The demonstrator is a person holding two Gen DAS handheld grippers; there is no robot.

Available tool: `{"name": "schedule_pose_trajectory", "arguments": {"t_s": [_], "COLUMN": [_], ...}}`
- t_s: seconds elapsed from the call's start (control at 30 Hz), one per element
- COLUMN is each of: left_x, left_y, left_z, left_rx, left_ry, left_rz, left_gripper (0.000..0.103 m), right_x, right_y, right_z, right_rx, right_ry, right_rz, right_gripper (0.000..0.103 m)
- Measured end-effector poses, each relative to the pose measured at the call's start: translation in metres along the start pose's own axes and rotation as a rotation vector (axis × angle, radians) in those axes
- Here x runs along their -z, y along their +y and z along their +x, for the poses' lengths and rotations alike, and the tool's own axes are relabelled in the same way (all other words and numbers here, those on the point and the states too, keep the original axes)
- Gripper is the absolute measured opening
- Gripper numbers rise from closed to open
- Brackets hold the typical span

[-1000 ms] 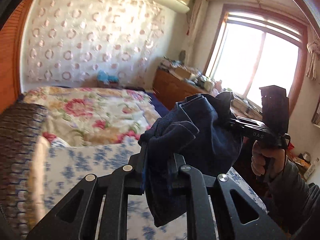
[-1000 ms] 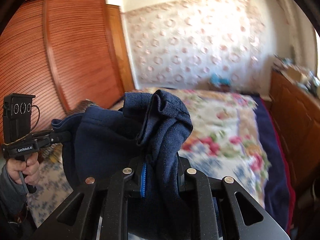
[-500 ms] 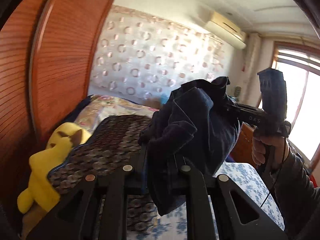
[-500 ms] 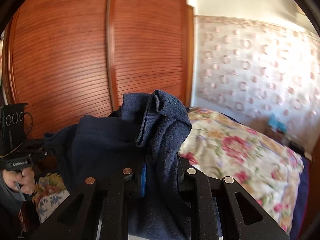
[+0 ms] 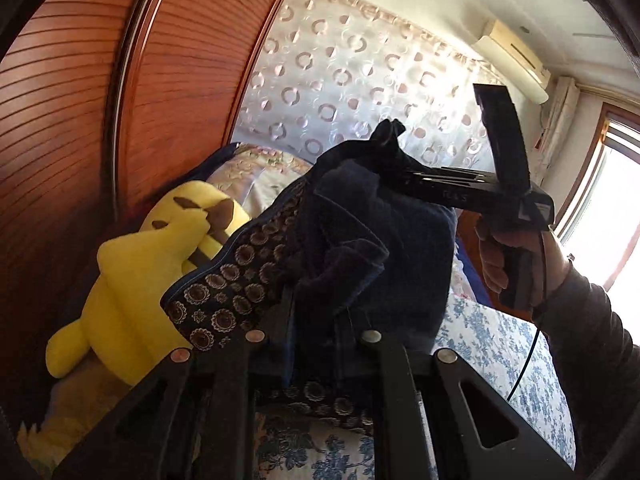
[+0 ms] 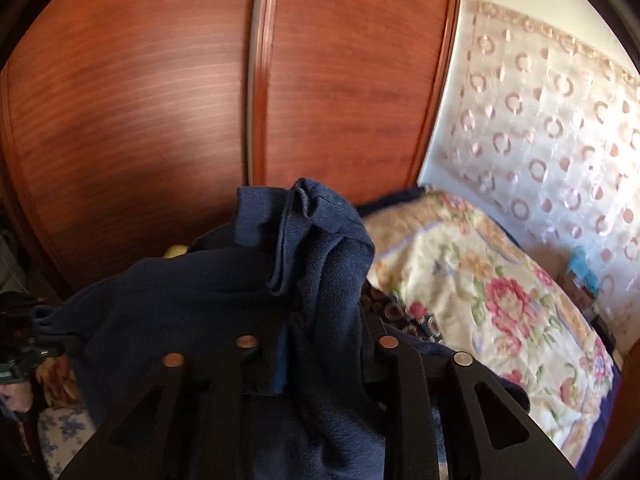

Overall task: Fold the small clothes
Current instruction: 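Lift the folded shirt with both grippers and carry it toward the patterned pillow, then lower the shirt onto the pillow and open both grippers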

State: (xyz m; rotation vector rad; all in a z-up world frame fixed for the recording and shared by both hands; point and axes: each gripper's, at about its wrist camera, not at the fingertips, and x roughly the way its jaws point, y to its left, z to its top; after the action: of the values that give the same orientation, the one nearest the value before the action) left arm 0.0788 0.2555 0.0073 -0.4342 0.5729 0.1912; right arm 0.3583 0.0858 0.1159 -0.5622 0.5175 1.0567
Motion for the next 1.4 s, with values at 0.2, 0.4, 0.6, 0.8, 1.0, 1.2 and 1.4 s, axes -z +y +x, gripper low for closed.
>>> {"name": "schedule_pose_trajectory", "arguments": {"t_s": [0.2,0.4,0.6,0.8,1.0,1.2,1.4], "left_x": [0.005,0.008,0.008,0.007,0.001,-0.001,0.001], "left_y": [0.006,0.010,0.011,0.015,0.005,-0.007,-0.034], "left_z": [0.009,0.012,0.011,0.017,0.002,-0.023,-0.038], "left_rx": [-0.021,-0.030,-0.034,-0.012,-0.074,-0.104,-0.104], "left_ry": [0.021,0.030,0.037,0.058,0.018,-0.042,-0.071], "left_rz": [-0.018,-0.049,-0.051,-0.075,-0.026,0.058,0.163], "left_gripper": [0.016,0.016,0.016,0.022,0.031,0.052,0.079], "right_x": [-0.010,-0.007,0.011,0.031,0.035,0.053,0.060], "right_y": [-0.005,0.029,0.036,0.018,0.013,0.016,0.025], "right_z": [-0.002,-0.027,0.029,0.061,0.071,0.054,0.008], "right_rx": [0.106,0.019,0.039,-0.004,0.013,0.022,0.071], "right_ry": [-0.089,-0.179,-0.088,-0.105,-0.123,-0.144,-0.214], "right_rz": [0.070,0.037,0.009,0.086,0.111,0.201,0.261], "right_gripper": [0.061,0.061,0.061,0.060,0.060,0.062,0.063]}}
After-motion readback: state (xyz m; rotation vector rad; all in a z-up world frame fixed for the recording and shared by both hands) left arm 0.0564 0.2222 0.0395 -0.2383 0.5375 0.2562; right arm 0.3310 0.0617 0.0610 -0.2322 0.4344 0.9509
